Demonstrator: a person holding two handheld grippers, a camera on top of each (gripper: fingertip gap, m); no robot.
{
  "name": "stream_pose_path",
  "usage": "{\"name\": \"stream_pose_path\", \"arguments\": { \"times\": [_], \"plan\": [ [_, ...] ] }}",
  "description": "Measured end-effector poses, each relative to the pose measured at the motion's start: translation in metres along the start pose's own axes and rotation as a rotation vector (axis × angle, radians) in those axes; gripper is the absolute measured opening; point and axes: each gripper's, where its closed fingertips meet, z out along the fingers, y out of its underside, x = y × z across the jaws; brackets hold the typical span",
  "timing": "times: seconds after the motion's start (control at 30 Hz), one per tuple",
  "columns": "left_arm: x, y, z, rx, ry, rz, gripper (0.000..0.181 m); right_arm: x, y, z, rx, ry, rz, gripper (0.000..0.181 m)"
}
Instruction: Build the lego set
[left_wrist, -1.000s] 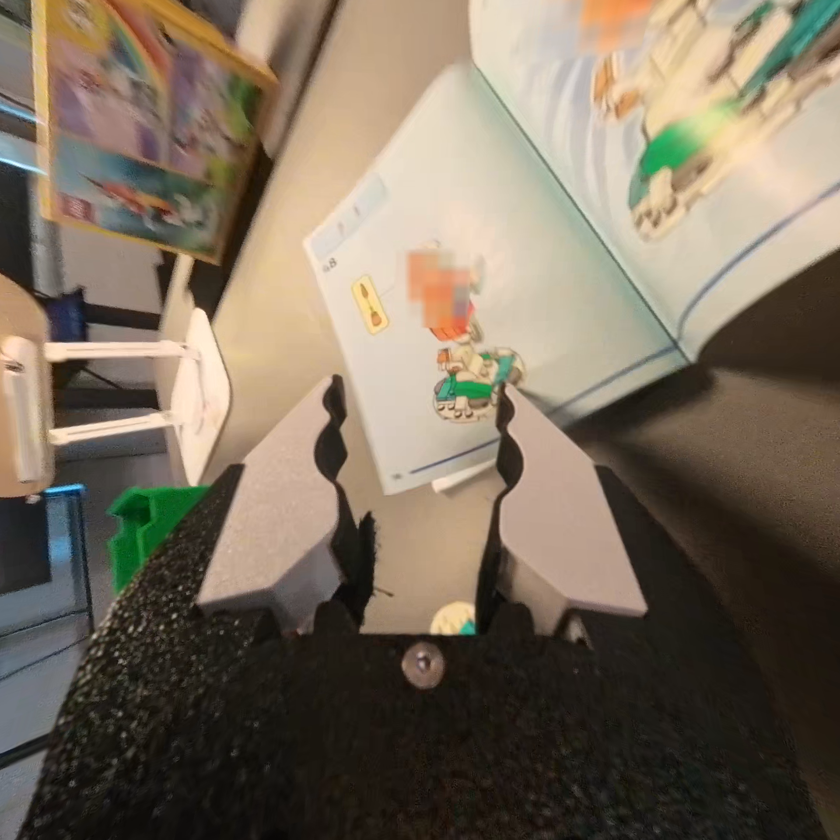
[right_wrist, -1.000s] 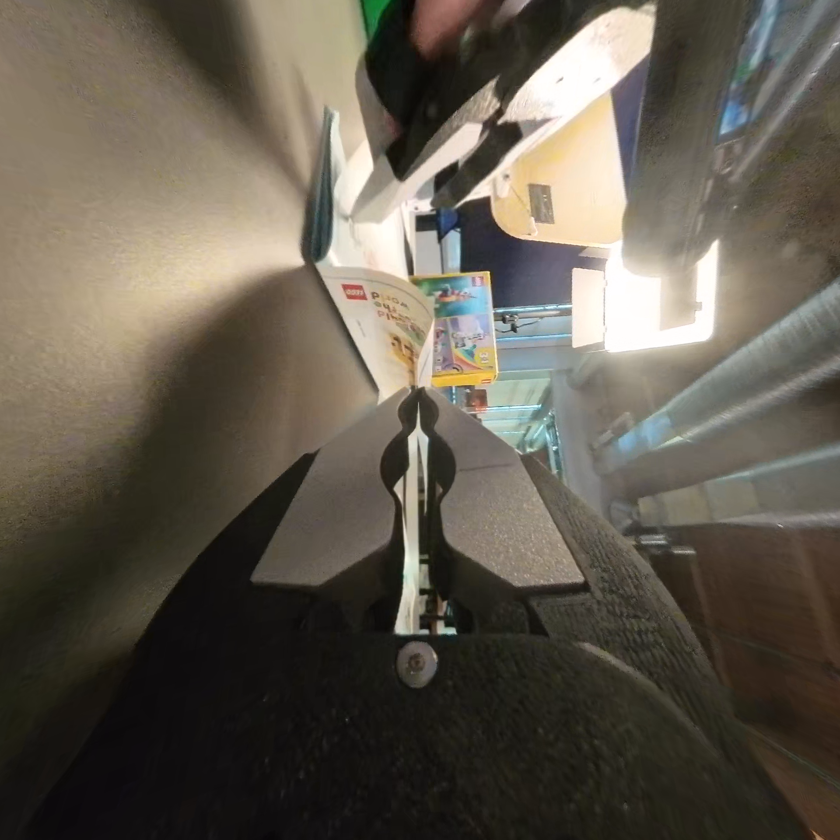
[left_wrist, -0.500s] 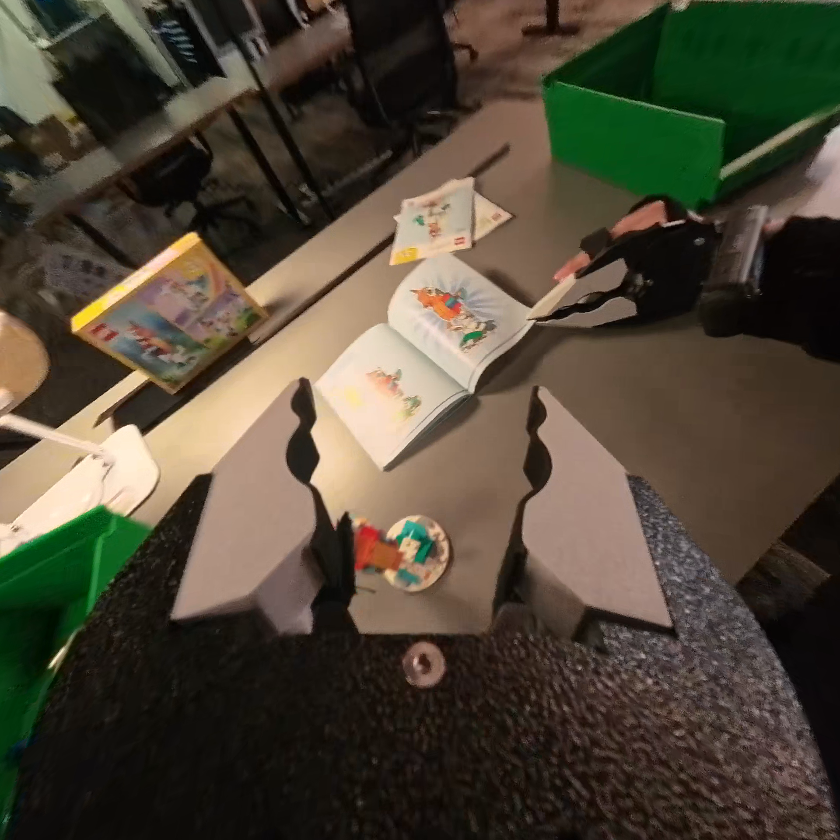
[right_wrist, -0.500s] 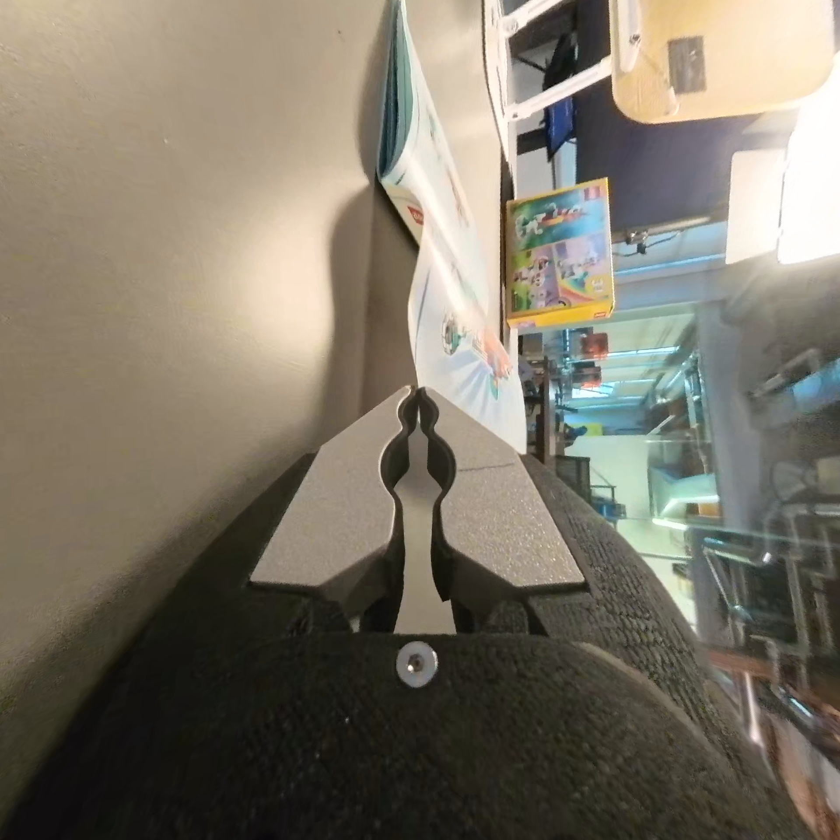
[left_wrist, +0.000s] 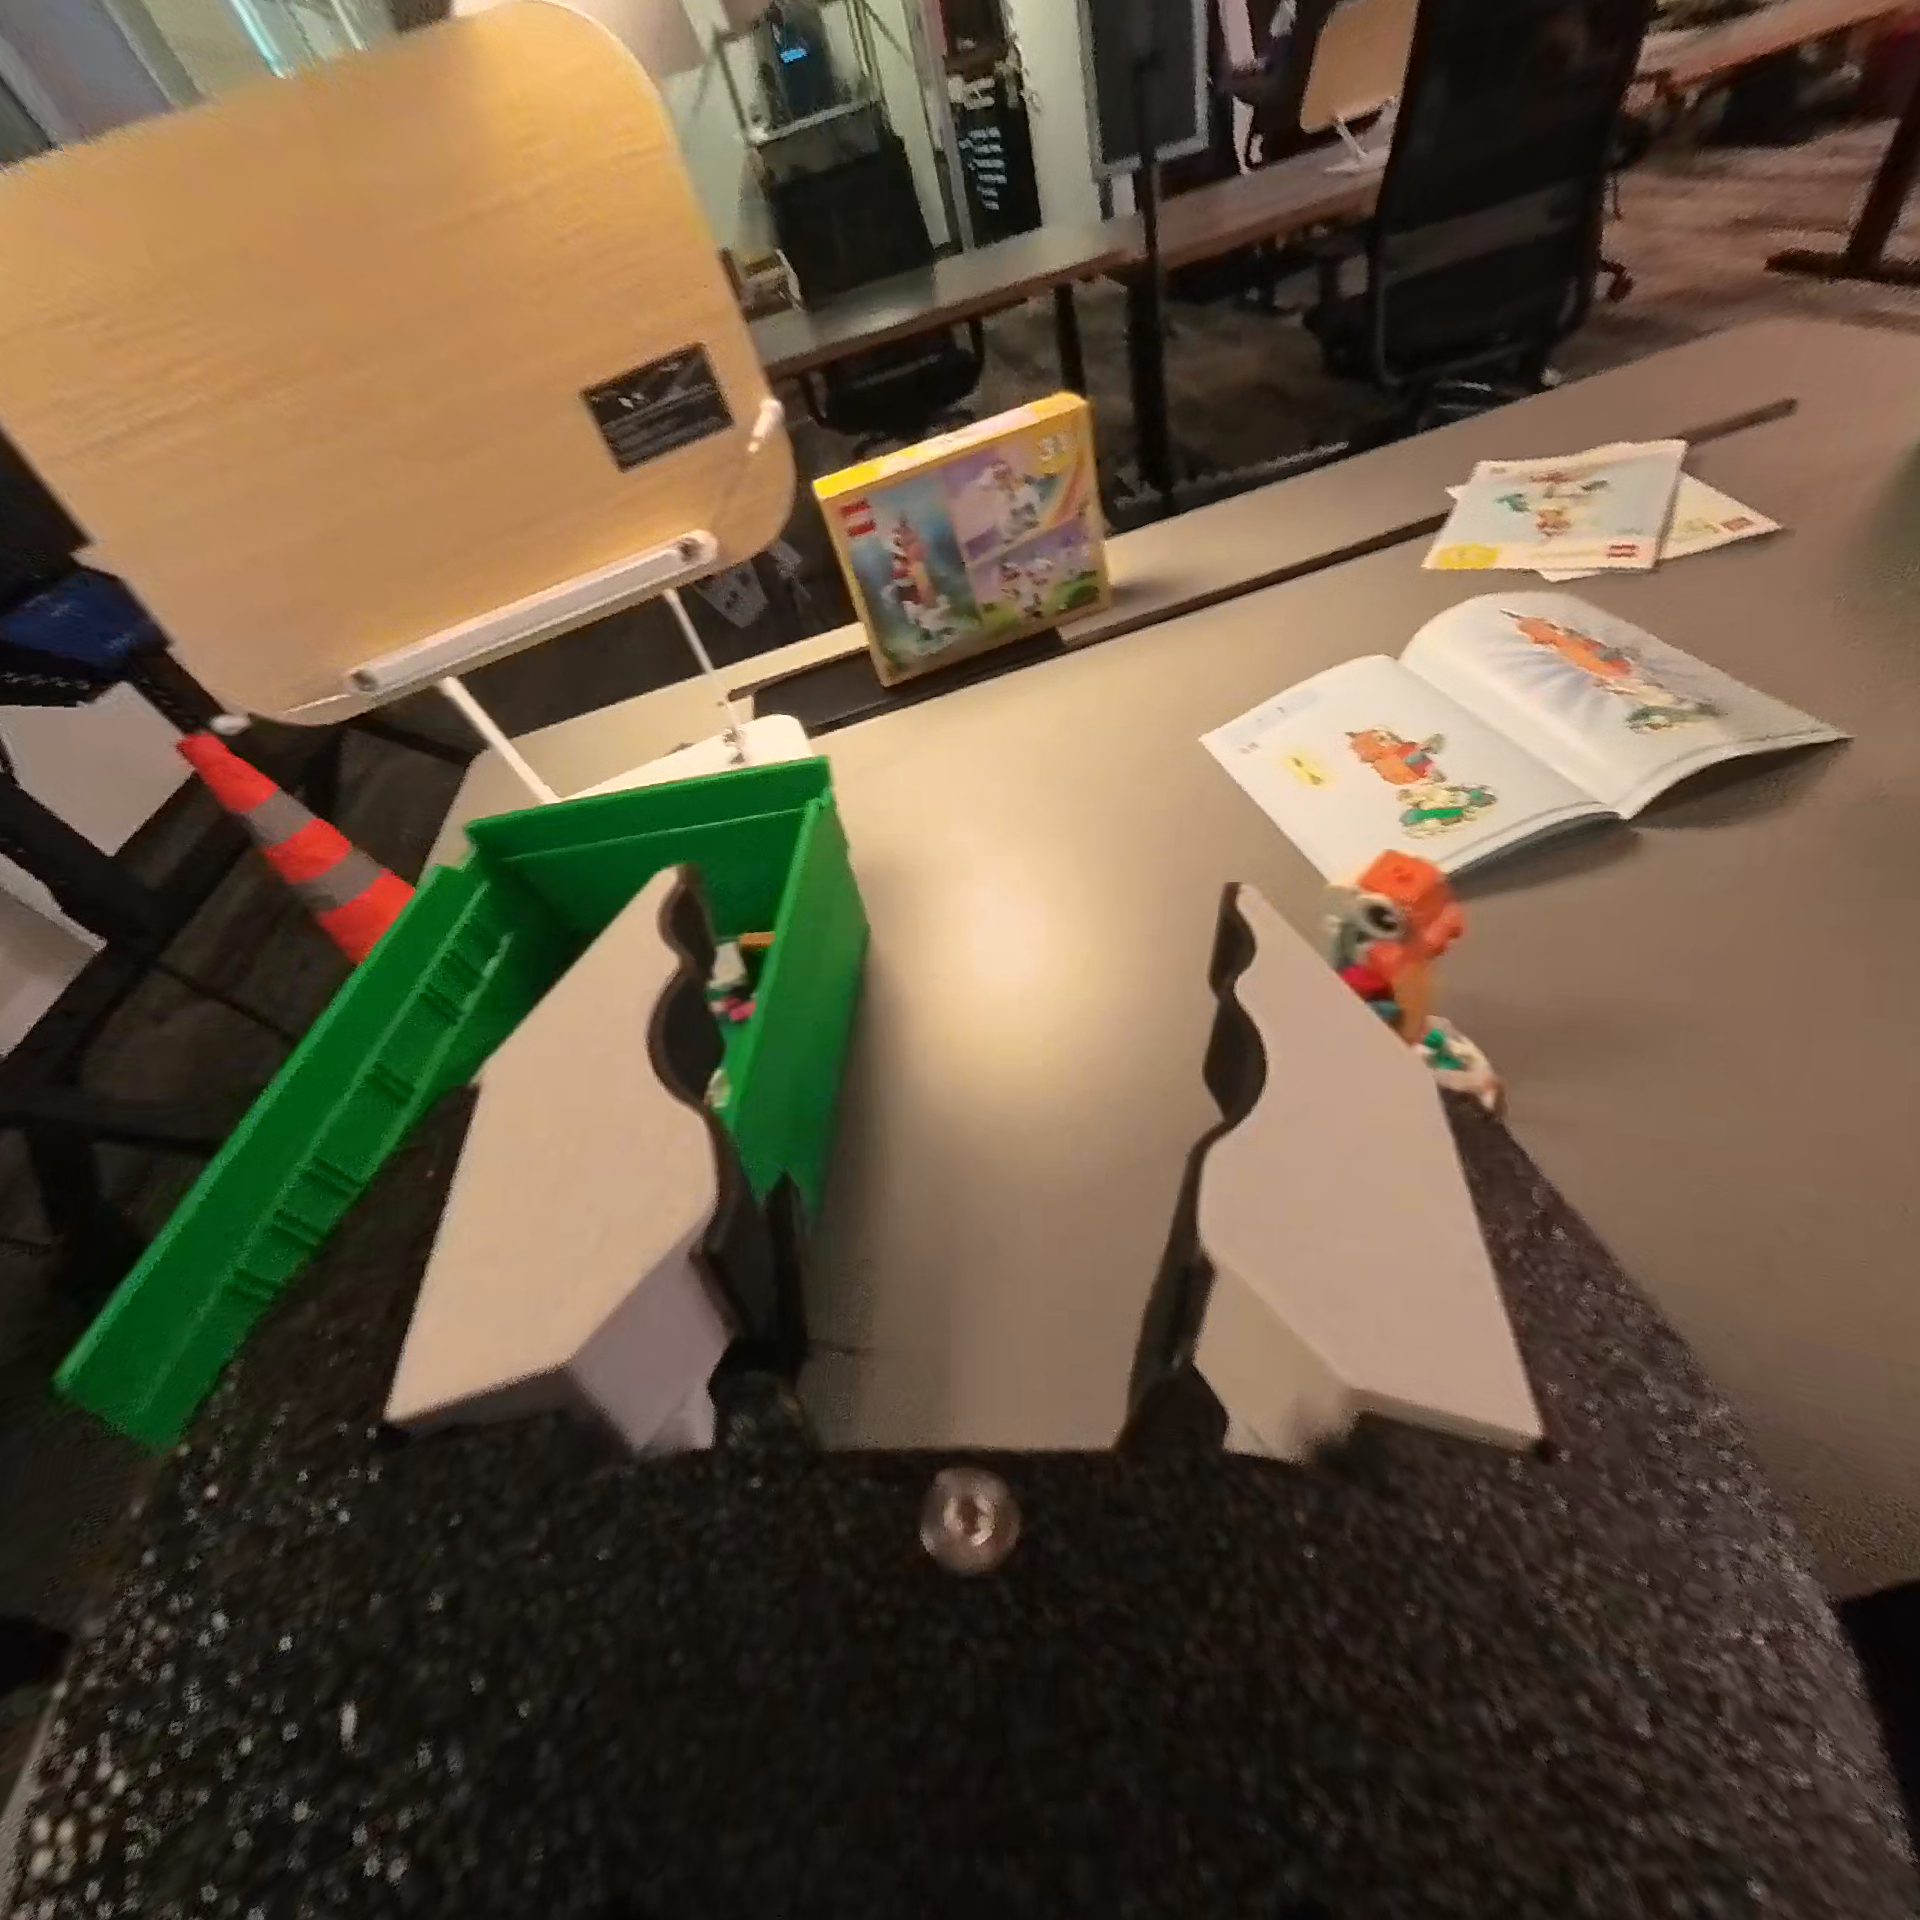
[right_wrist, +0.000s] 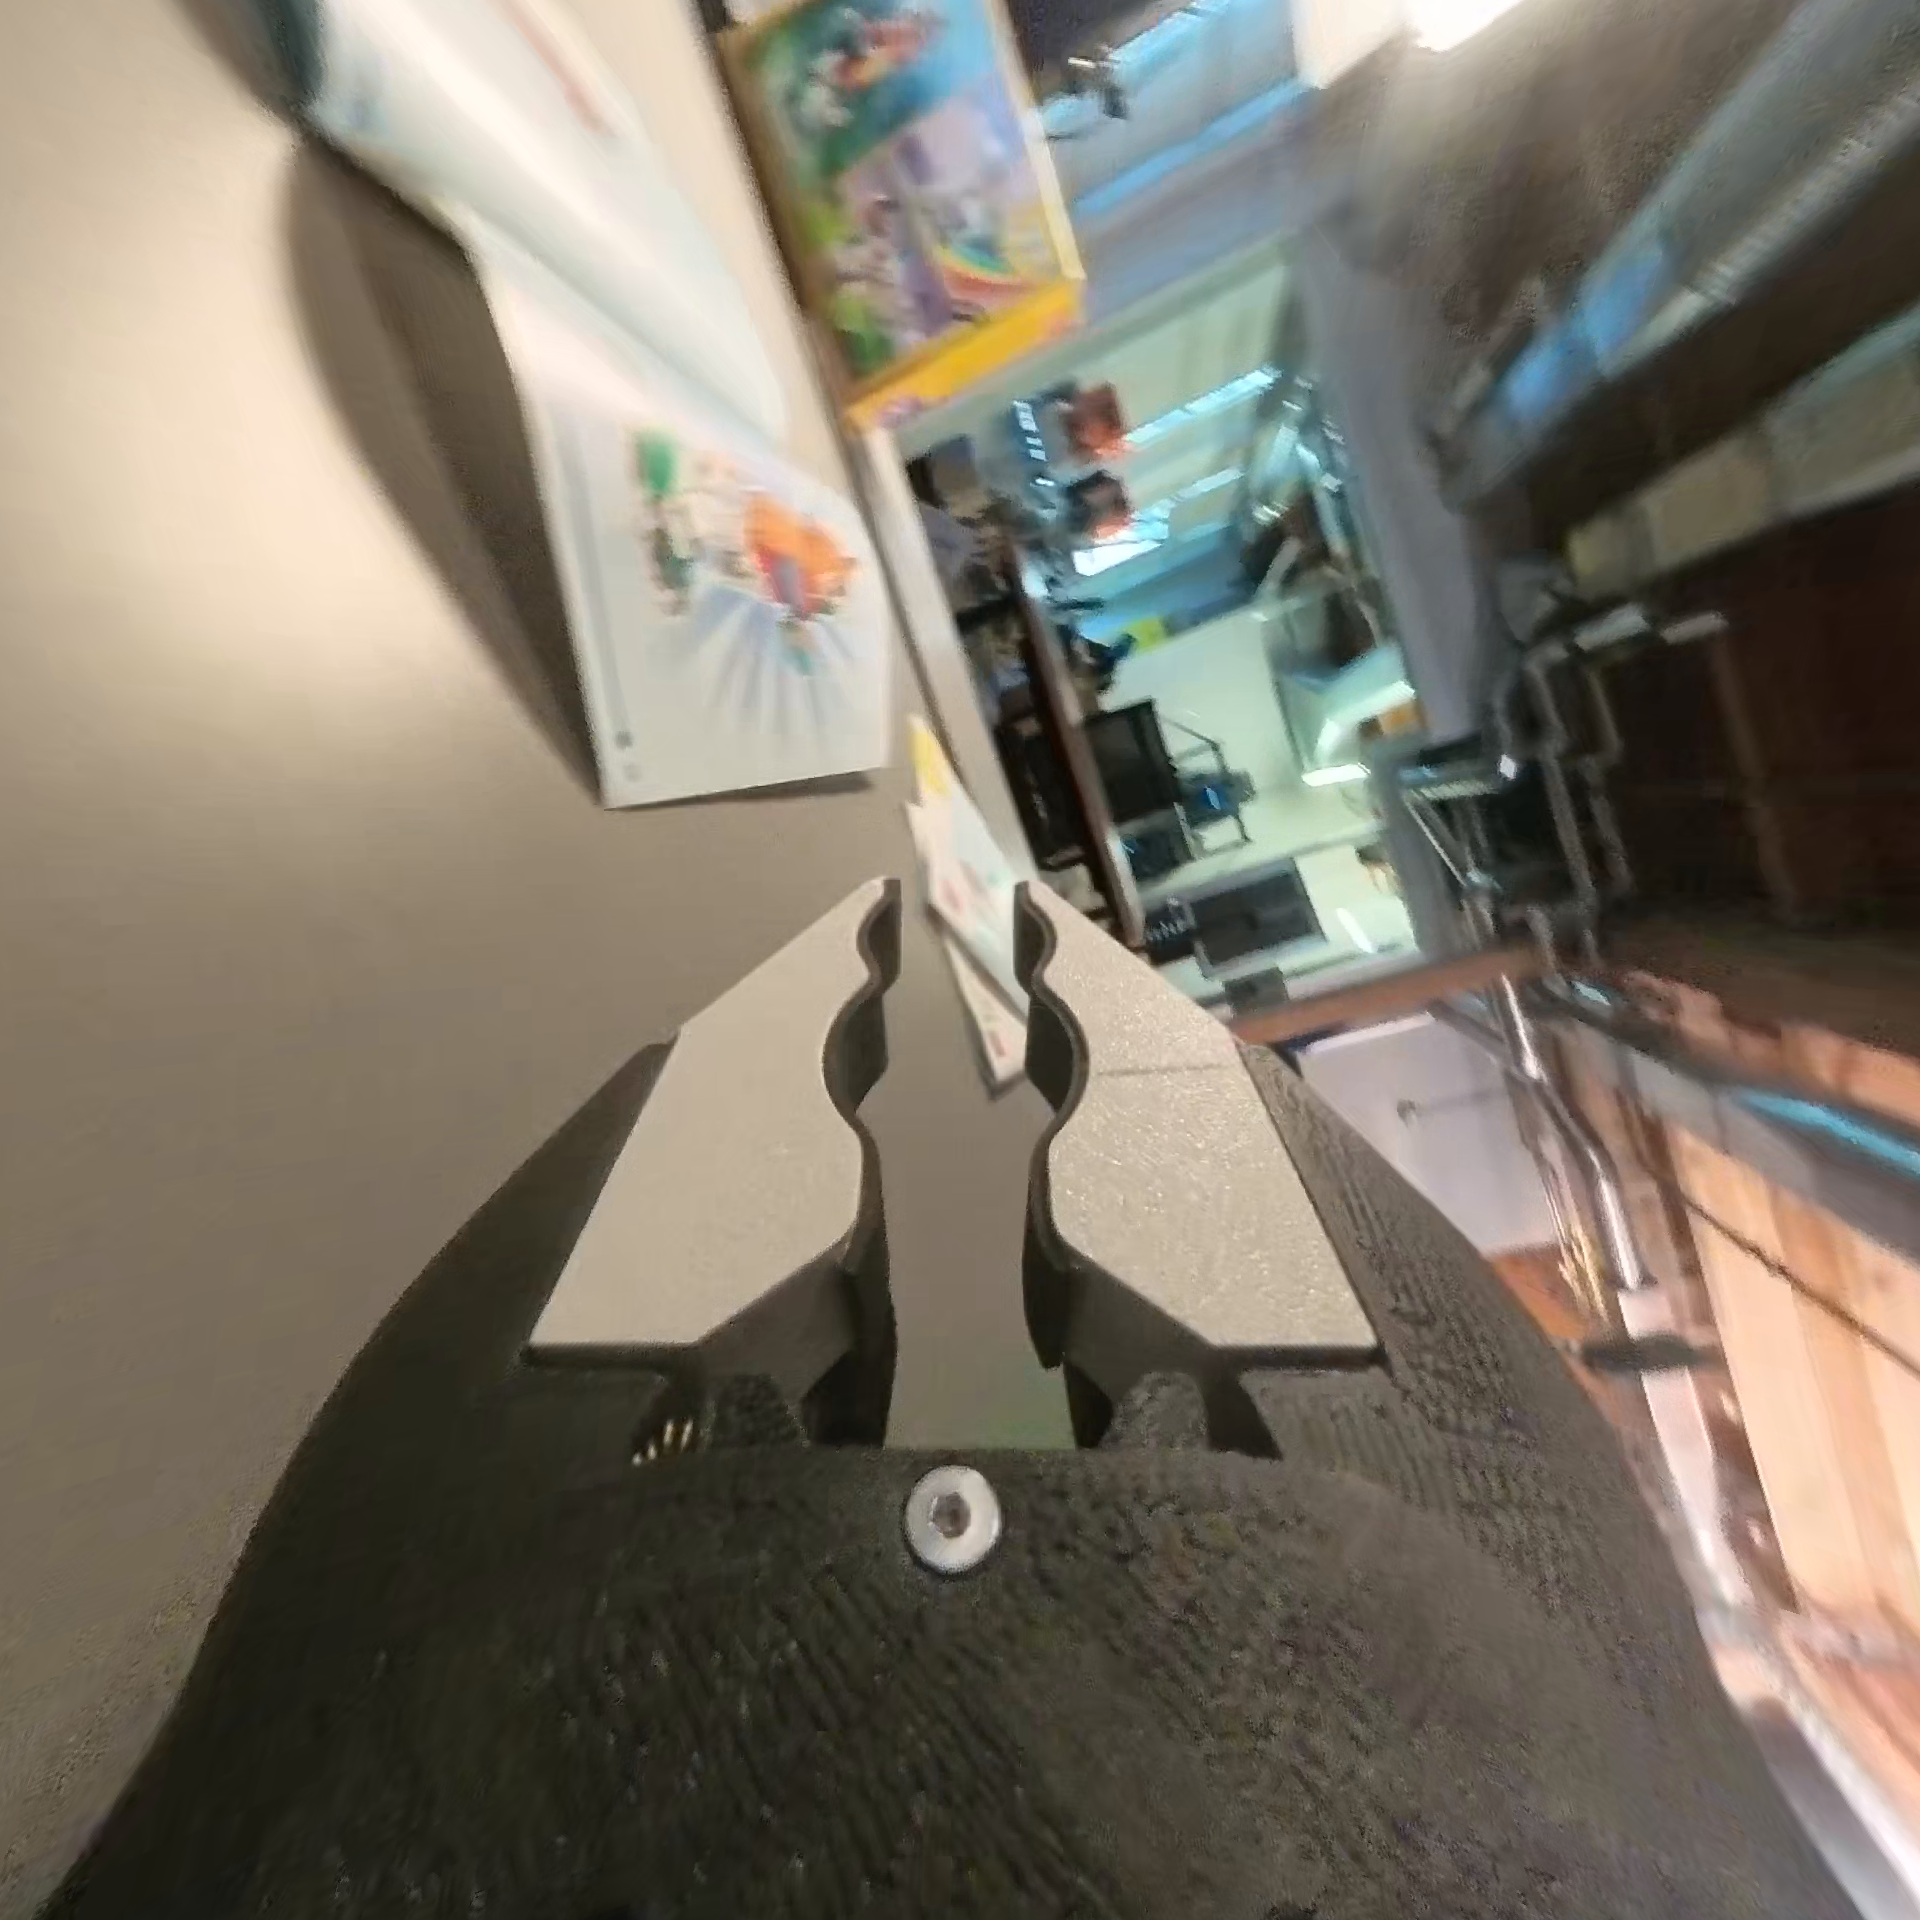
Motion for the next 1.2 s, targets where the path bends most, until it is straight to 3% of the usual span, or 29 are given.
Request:
{"name": "stream_pose_path", "arguments": {
  "times": [0.1, 0.2, 0.37, 0.53, 0.67, 0.8, 1.0, 1.2],
  "plan": [
    [-0.023, 0.003, -0.003, 0.056, -0.032, -0.018, 0.093, 0.020, -0.007, -0.011, -0.008, 0.115, 0.137, 0.018],
    [-0.043, 0.007, -0.005, 0.116, -0.049, -0.062, 0.089, 0.016, -0.029, -0.007, -0.037, 0.126, 0.317, 0.011],
    [-0.074, 0.013, -0.003, 0.200, -0.047, -0.166, 0.079, -0.047, -0.103, 0.042, -0.164, -0.208, 0.756, 0.006],
    [-0.082, 0.019, 0.009, 0.237, 0.008, -0.227, 0.075, -0.068, -0.154, 0.101, -0.211, -0.341, 0.929, 0.016],
    [-0.081, 0.023, 0.019, 0.242, 0.033, -0.223, 0.074, -0.081, -0.147, 0.137, -0.300, -0.378, 0.992, 0.030],
    [-0.080, 0.025, 0.026, 0.250, 0.057, -0.229, 0.073, -0.103, -0.137, 0.144, -0.405, -0.495, 1.086, 0.047],
    [-0.077, 0.033, 0.034, 0.237, 0.070, -0.243, 0.071, -0.106, -0.125, 0.131, -0.451, -0.496, 1.065, 0.047],
    [-0.068, 0.035, 0.037, 0.220, 0.082, -0.229, 0.071, -0.106, -0.120, 0.100, -0.446, -0.503, 1.055, 0.047]
  ]
}}
